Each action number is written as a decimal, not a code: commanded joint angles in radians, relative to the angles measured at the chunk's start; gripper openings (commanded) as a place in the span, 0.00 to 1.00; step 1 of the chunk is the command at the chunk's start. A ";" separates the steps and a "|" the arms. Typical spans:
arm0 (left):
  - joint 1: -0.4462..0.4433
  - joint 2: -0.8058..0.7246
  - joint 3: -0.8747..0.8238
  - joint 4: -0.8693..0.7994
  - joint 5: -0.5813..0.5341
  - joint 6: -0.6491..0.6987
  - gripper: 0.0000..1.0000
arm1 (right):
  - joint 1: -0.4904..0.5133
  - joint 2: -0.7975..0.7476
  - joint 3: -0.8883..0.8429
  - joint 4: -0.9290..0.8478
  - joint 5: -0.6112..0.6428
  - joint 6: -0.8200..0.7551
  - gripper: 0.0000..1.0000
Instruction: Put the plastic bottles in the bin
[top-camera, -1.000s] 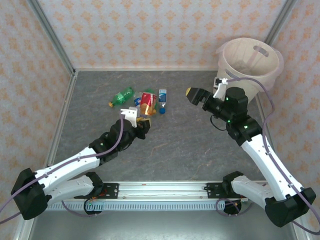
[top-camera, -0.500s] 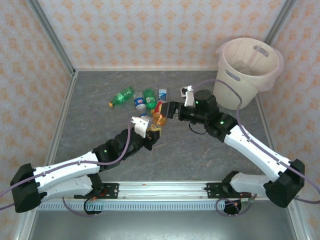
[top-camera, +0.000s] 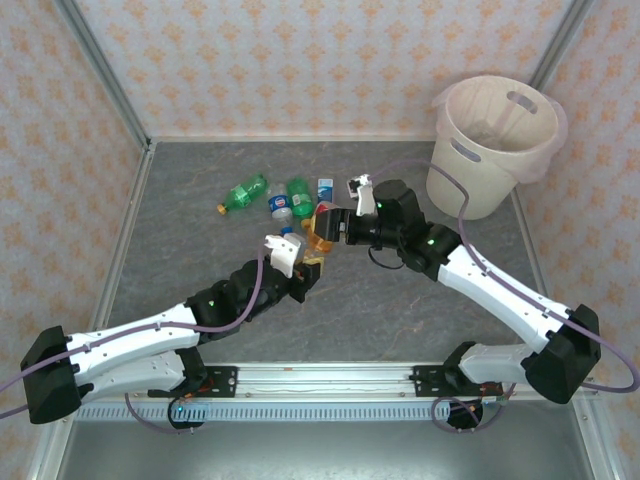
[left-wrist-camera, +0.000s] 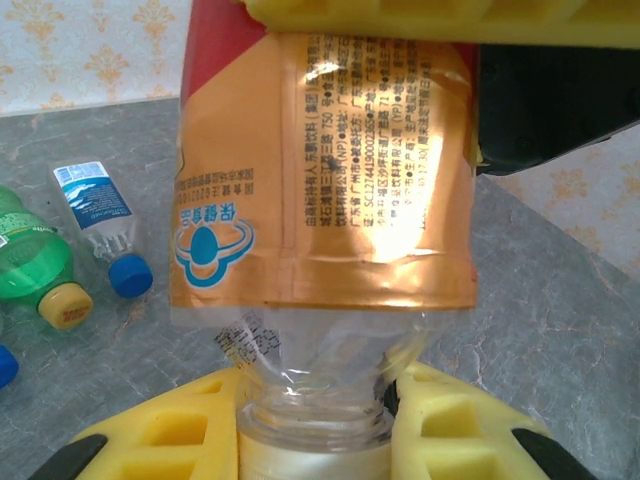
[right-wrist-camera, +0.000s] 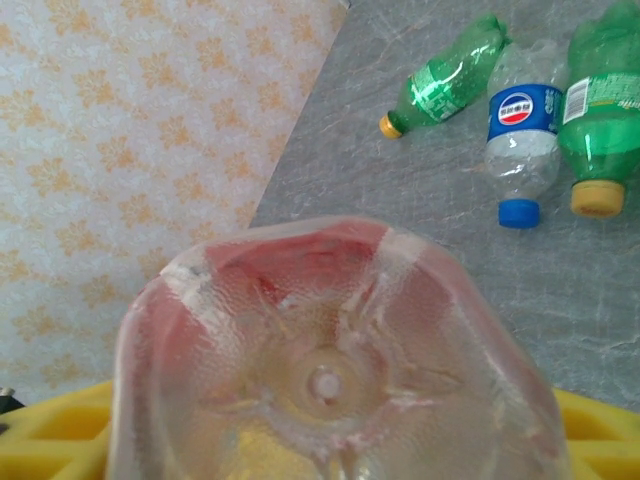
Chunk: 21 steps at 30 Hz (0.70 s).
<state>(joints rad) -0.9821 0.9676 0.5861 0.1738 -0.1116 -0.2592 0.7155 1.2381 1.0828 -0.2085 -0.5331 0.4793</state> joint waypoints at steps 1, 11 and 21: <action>-0.008 -0.009 0.030 0.024 0.014 0.023 0.23 | 0.007 -0.003 0.036 0.014 -0.010 0.003 0.58; -0.008 -0.057 0.026 0.035 -0.067 -0.043 0.86 | -0.003 -0.051 0.099 -0.038 0.183 0.033 0.54; -0.007 -0.234 -0.060 0.056 -0.178 -0.105 0.99 | -0.203 -0.089 0.228 -0.148 0.355 0.006 0.49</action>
<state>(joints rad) -0.9848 0.7639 0.5541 0.2039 -0.2279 -0.3336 0.5686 1.1671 1.2339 -0.3103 -0.2691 0.5022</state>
